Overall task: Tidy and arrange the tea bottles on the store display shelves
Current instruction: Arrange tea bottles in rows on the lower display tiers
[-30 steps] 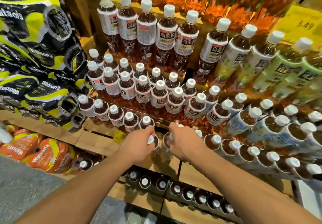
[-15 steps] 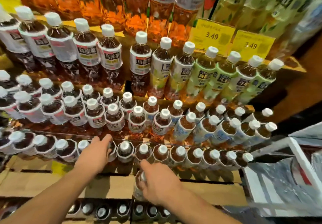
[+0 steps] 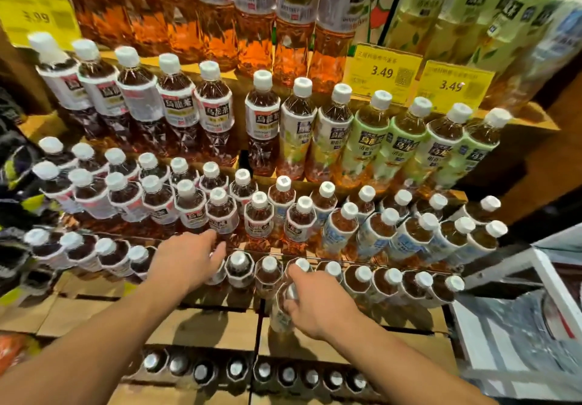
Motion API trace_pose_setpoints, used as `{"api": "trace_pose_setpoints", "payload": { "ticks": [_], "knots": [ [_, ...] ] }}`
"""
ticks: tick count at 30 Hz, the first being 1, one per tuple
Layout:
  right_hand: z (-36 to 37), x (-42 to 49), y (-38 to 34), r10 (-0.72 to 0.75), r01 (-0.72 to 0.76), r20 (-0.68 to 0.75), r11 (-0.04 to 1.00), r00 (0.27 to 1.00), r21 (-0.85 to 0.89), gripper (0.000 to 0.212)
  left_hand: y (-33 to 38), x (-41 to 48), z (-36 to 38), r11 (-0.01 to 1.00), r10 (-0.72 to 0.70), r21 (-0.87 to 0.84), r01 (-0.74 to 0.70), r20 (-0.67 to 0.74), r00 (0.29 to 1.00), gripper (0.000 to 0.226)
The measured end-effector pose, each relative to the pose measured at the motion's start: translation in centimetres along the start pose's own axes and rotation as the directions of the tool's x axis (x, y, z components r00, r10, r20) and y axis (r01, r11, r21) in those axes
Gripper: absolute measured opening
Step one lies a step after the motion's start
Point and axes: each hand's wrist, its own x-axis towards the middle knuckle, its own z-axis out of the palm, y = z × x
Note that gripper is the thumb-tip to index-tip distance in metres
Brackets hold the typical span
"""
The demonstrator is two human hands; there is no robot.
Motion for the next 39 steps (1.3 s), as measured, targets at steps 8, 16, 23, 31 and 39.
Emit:
{"api": "trace_pose_setpoints", "payload": {
  "ticks": [8, 16, 23, 31, 39],
  "knots": [
    [-4.1, -1.7, 1.5, 0.071, -0.066, -0.096, 0.996, 0.993, 0.058, 0.028, 11.8, 3.0, -5.4, 0.954, 0.254, -0.139, -0.267, -0.101, 0.962, 0.053],
    [-8.0, -2.3, 5.0, 0.146, -0.133, -0.146, 0.986, 0.978, 0.101, 0.027, 15.2, 7.7, -3.4, 0.986, 0.145, -0.100, -0.131, 0.141, 0.979, 0.046],
    [-9.8, -3.1, 6.8, 0.169, -0.152, -0.168, 0.982, 0.971, 0.114, 0.037, 15.6, 6.6, -3.5, 0.971, 0.210, -0.132, -0.197, 0.090, 0.974, 0.029],
    [-13.9, -2.9, 4.4, 0.121, -0.100, -0.300, 0.992, 0.946, 0.083, 0.033, 13.8, 3.6, -12.8, 0.981, 0.161, -0.068, -0.181, -0.233, 0.959, 0.027],
    [-15.7, 1.0, 1.9, 0.099, -0.080, -0.411, 0.995, 0.906, 0.063, 0.028, 7.4, -1.6, -18.7, 0.989, 0.087, -0.072, -0.127, -0.405, 0.910, 0.026]
  ]
}}
